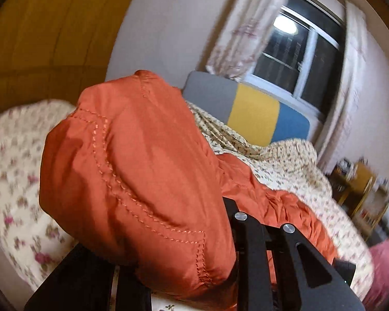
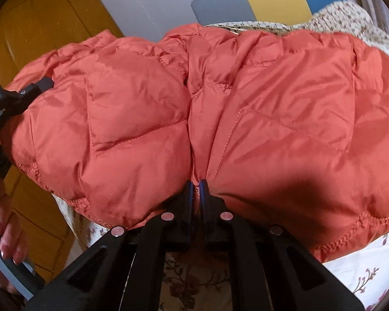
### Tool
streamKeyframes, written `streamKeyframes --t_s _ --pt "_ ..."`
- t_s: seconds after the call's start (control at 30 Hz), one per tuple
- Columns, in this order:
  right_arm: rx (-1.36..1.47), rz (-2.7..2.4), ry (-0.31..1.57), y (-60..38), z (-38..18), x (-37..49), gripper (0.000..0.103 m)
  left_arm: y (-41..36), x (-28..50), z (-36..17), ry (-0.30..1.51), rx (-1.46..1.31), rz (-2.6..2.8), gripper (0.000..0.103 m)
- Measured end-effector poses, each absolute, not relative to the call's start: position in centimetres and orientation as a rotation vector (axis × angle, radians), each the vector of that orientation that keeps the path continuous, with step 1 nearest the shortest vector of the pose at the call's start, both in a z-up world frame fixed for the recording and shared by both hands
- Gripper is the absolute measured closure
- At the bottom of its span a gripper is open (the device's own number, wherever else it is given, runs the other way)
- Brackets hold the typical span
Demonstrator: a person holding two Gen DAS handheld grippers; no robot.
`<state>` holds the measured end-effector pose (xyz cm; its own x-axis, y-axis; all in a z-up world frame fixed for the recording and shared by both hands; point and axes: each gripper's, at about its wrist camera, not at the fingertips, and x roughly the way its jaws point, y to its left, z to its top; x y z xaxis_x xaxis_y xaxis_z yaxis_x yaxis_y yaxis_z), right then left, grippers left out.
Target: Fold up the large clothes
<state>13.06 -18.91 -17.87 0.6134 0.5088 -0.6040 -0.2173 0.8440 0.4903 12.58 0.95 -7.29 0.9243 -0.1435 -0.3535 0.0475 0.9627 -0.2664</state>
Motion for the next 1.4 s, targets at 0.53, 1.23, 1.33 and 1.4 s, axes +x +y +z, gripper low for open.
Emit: streamKeyframes --t_s 0.53,1.23,1.33,1.4 --pt "0.546 0.23 0.638 -30.5 -12.4 8.4 0.086 -8.0 12.4 -5.1 0.31 0.177 -0.132 0.079" --pt "0.633 0.143 0.724 -35.7 -14.6 5.4 0.078 -18.3 11.7 -6.3 0.246 0.274 -0.382 0.066" --pt "0.641 0.153 0.732 -35.9 -14.5 5.3 0.078 -19.7 11.7 -7.2 0.252 0.288 -0.427 0.066" --pt "0.65 0.159 0.738 -36.0 -14.5 5.2 0.078 -20.5 11.8 -7.8 0.259 0.304 -0.455 0.064"
